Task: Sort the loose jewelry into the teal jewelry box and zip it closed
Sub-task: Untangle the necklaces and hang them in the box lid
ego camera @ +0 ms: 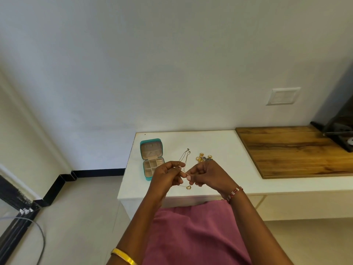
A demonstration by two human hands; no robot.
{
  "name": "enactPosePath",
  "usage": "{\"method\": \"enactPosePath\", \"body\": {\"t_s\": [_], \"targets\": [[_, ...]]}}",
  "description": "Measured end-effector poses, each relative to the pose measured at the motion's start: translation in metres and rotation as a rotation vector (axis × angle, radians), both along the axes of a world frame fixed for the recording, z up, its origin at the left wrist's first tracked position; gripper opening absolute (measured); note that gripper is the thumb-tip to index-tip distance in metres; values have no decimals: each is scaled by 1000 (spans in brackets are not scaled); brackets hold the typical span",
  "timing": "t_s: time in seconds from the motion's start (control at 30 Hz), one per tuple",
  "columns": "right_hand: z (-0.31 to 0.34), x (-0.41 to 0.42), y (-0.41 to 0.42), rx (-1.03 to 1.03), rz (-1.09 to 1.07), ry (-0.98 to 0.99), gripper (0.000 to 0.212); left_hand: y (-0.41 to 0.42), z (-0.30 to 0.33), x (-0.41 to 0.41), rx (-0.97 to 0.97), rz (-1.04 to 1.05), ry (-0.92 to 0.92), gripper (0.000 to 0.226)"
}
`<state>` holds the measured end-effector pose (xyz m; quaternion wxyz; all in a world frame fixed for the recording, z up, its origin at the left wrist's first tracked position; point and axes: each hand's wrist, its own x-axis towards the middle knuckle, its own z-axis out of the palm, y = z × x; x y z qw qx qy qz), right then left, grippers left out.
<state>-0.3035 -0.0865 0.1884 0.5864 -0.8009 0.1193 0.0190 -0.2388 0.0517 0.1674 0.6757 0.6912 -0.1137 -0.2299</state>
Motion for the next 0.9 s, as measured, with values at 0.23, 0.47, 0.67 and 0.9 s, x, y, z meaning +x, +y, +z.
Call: {"method": "enactPosePath", "body": {"t_s": [0.23, 0.47, 0.67, 0.9], "targets": [[4, 2, 1, -43, -54, -3, 12, 0, -3, -2, 52, 25, 185, 15], [8, 3, 3, -12, -53, 9, 15, -8, -3, -9, 160, -9, -44, 31], [9, 1, 0, 29, -70, -20, 21, -4, 5, -8, 116, -22, -71, 35], [2, -2, -6, 344, -104, 4, 30, 2, 9, -4, -275, 133, 209, 32]]}}
